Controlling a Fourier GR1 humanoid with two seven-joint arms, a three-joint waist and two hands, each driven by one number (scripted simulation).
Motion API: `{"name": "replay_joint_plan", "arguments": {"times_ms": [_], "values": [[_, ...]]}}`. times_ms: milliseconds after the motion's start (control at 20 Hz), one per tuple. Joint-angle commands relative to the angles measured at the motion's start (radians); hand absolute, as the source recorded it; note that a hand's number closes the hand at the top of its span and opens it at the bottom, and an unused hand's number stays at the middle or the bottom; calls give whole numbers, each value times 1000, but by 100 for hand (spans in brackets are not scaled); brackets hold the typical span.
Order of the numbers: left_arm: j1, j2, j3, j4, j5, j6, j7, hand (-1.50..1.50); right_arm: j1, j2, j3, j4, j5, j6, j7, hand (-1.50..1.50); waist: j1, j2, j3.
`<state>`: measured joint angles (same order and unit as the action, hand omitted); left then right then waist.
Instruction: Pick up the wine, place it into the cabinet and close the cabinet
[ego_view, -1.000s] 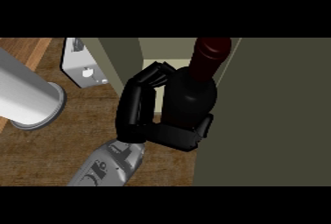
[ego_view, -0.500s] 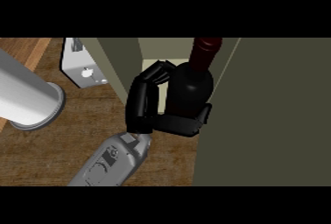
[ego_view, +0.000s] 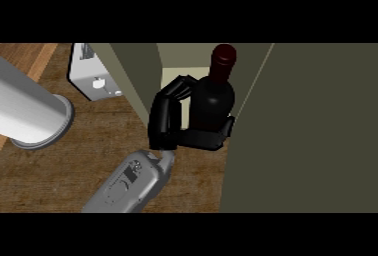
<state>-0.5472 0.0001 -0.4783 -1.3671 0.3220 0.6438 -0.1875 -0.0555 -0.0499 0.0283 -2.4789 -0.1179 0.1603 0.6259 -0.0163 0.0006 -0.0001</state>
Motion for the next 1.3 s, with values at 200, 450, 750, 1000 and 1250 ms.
{"name": "replay_joint_plan", "arguments": {"times_ms": [200, 450, 750, 1000, 1250], "values": [[-7, 0, -19, 120, -73, 25, -68, 150, 32, -13, -32, -123, -96, -2, 56, -150, 5, -2, 0], [-32, 0, 27, 250, 3, -16, -207, 150, 3, 5, 24, -128, -54, -27, 76, -150, -1, 1, 0], [-37, 0, 58, 242, 8, 2, -205, 150, -34, 4, 30, -122, -34, -54, 124, -150, 7, -1, 0], [-39, 14, 141, 276, 31, -81, -229, 150, -61, -21, -26, -95, -77, -41, 113, -150, 11, -1, 0], [-138, 0, 151, 410, 59, -92, -216, 150, 5, -37, -73, -95, -144, 6, 54, -150, 0, 1, 0]]}}
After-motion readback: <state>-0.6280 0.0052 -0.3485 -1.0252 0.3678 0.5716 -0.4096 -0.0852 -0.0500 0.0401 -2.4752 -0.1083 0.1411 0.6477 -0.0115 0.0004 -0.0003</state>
